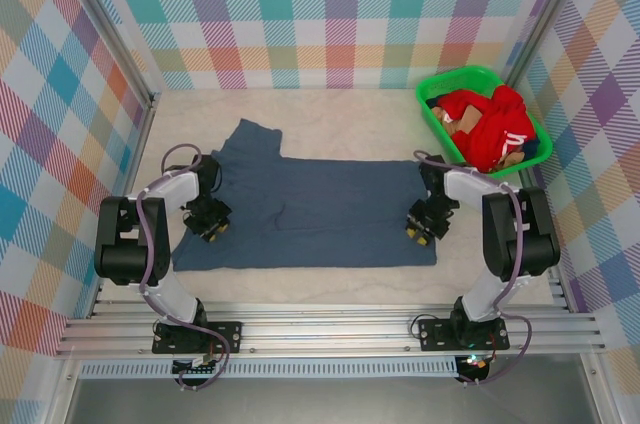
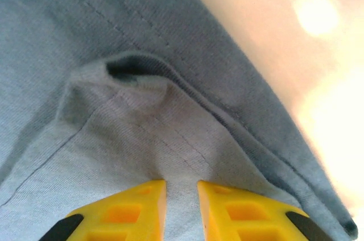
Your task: Fold and stack the t-shirts
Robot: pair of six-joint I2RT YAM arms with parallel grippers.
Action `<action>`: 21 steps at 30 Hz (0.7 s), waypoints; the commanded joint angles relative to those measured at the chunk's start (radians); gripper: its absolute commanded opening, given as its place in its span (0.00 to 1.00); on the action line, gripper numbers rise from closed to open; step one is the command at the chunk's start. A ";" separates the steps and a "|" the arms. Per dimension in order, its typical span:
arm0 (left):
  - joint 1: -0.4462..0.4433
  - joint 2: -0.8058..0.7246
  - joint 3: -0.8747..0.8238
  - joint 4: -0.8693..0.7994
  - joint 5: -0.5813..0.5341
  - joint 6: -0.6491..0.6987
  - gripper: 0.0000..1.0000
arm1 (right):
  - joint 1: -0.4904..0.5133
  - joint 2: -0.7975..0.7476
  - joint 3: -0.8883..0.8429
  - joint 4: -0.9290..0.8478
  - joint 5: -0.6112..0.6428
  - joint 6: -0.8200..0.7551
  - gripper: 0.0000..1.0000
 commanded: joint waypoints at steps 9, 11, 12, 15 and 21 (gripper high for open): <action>-0.083 -0.145 -0.166 -0.078 -0.075 -0.058 0.28 | 0.011 -0.109 -0.111 -0.115 0.040 0.103 0.25; -0.078 -0.167 -0.152 -0.120 -0.125 -0.057 0.28 | 0.024 -0.142 -0.055 -0.139 0.069 0.082 0.27; -0.070 -0.175 -0.145 -0.125 -0.137 -0.052 0.29 | 0.028 -0.158 -0.030 -0.140 0.083 0.069 0.29; -0.051 -0.176 -0.096 -0.107 -0.140 -0.031 0.37 | 0.033 -0.214 0.036 -0.077 0.115 -0.006 0.41; -0.051 -0.128 0.145 -0.094 -0.157 -0.004 0.45 | 0.028 -0.139 0.201 0.078 0.298 -0.127 0.41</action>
